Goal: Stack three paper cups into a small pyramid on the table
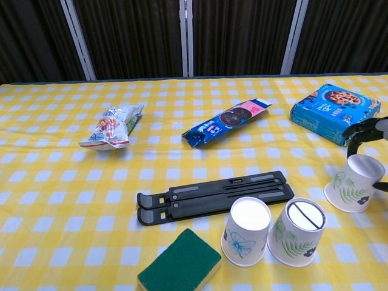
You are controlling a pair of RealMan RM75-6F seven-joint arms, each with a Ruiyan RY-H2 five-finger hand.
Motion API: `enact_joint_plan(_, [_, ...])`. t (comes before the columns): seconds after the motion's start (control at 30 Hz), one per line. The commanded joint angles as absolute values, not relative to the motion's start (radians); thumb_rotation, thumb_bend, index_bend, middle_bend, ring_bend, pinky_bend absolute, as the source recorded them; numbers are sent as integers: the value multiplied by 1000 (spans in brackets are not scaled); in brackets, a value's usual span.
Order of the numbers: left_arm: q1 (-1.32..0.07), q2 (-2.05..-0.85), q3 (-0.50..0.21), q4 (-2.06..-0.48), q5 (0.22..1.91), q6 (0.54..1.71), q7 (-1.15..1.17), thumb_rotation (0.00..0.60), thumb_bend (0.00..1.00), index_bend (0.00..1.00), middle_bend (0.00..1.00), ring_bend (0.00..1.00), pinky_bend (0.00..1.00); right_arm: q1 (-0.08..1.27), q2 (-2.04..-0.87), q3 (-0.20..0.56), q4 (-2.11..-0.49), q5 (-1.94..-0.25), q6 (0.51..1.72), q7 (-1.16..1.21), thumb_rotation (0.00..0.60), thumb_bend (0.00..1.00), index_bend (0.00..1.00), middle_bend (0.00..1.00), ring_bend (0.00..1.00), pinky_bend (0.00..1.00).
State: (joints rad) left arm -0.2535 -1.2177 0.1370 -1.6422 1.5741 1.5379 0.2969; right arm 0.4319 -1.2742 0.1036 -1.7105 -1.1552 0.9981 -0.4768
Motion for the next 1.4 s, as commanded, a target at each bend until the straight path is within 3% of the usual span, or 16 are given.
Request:
enact_joint_plan(0.03, [-250, -1216, 131, -1641, 1576, 1535, 294, 600, 195, 0, 0, 0, 0, 434, -1281, 99, -1704, -1160, 1003, -472, 600, 235, 435, 140, 0, 29])
enact_joint_plan(0.6, [-227, -1213, 98, -1633, 1591, 1506, 285, 600, 195, 0, 0, 0, 0, 506, -1264, 135, -1821, -1319, 1041, -431, 600, 235, 477, 168, 0, 84])
enact_joint_plan(0.97, [-221, -1204, 80, -1636, 1590, 1470, 278, 600, 194, 0, 0, 0, 0, 619, -1240, 165, -1944, -1323, 915, -384, 600, 235, 479, 174, 0, 90])
enact_joint_plan(1.4, [-210, -1198, 64, -1632, 1601, 1462, 258, 600, 194, 0, 0, 0, 0, 673, -1256, 162, -2015, -1285, 925, -478, 600, 235, 489, 187, 0, 103])
